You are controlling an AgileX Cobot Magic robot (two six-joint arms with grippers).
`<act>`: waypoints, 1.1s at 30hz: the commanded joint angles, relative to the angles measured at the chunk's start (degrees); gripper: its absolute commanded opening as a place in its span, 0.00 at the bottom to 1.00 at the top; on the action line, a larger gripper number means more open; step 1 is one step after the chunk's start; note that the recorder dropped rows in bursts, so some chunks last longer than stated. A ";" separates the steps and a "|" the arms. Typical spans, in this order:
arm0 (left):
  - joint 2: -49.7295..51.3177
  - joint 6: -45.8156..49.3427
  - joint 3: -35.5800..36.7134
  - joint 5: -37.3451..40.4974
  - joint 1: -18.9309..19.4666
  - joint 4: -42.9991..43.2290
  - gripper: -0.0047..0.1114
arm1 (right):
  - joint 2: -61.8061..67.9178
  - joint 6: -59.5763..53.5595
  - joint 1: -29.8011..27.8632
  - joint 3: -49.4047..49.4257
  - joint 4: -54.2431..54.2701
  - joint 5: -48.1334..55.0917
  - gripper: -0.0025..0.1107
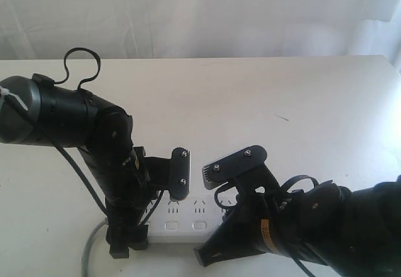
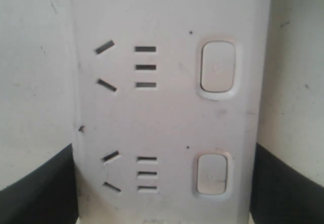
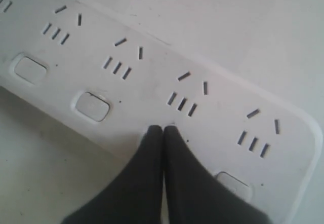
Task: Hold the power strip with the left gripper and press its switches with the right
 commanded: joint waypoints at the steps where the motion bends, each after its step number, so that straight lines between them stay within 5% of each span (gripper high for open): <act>1: 0.94 0.66 1.11 4.54 -0.28 1.24 0.04 | 0.92 0.42 0.10 0.12 -0.03 0.70 0.02; 33: 0.94 0.66 1.11 4.29 -0.28 1.24 0.04 | 2.52 0.22 0.10 -0.86 -0.03 -1.55 0.02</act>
